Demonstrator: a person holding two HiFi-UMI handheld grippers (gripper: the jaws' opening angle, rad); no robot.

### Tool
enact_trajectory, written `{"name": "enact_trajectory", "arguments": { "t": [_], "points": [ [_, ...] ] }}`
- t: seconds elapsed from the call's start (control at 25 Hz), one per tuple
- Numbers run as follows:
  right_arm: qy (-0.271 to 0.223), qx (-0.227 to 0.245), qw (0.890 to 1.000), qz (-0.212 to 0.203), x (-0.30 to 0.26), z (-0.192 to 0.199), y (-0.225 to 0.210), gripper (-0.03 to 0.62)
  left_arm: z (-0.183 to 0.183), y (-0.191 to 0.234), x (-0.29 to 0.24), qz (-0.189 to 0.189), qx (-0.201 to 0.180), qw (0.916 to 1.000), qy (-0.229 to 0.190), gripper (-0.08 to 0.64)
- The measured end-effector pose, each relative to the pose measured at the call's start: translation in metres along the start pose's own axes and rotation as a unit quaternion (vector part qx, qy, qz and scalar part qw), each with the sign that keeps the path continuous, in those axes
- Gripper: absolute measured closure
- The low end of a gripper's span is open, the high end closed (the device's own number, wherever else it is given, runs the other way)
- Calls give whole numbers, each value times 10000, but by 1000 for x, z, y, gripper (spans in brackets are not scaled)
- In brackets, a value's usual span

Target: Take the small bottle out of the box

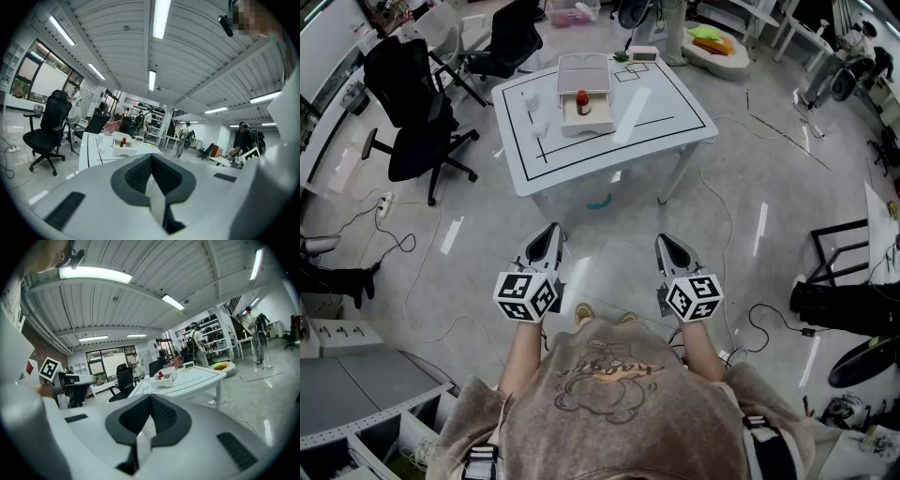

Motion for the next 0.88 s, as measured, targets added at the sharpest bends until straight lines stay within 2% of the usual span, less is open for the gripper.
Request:
{"name": "enact_trajectory", "arguments": {
  "t": [0.44,0.88],
  "points": [
    [-151,-94,9998,21,-6,-1,7,595,3,1,-4,134,13,9999,78,552],
    [-302,-267,9991,154,-23,9,27,595,18,23,-14,545,-83,9984,154,552]
  ]
}}
Point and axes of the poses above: the fingertips, and each gripper's own axes: x backward along the fingers, y to its left, z out of its underside, the point moved 3 cm from there along x, backward along the fingers, and after that the axes turned 10 degrees about -x, right-handed, at the moved point
